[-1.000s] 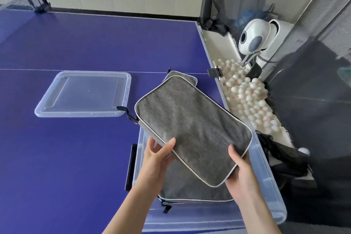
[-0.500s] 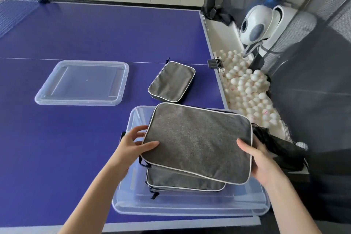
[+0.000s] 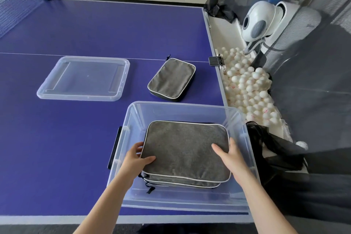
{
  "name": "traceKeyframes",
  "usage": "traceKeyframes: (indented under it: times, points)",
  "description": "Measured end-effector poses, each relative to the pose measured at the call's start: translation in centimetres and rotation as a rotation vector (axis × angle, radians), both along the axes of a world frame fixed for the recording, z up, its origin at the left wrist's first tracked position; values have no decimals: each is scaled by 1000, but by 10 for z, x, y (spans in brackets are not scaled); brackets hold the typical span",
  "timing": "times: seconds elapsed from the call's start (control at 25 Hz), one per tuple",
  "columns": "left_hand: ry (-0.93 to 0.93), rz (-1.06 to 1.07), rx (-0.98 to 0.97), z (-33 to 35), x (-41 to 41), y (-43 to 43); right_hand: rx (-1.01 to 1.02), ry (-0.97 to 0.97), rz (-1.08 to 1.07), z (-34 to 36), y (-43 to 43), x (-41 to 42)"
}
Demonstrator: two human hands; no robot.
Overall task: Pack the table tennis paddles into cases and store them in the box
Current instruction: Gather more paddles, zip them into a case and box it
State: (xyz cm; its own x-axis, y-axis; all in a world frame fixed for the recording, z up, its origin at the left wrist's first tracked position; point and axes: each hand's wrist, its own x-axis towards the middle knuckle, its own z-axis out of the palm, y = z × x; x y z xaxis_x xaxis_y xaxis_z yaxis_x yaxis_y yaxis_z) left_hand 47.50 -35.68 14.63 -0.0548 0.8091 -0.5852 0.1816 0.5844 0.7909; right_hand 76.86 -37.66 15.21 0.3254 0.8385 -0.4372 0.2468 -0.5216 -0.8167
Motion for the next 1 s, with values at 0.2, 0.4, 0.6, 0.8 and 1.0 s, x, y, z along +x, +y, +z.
traceKeyframes:
  times: [0.2, 0.4, 0.6, 0.8, 1.0]
  points:
    - [123, -53, -43, -18, 2, 4, -108, -14, 45, -17, -1, -5]
    - [321, -171, -79, -24, 6, 6, -102, -73, 49, -27, 1, -8]
    - [361, -212, -94, -22, 10, 6, -99, -190, 68, -33, 3, -13]
    - [363, -219, -103, -22, 8, 6, -99, -216, 54, -32, 2, -13]
    - [379, -227, -16, -17, 11, 4, -61, -169, 74, -24, -6, -6]
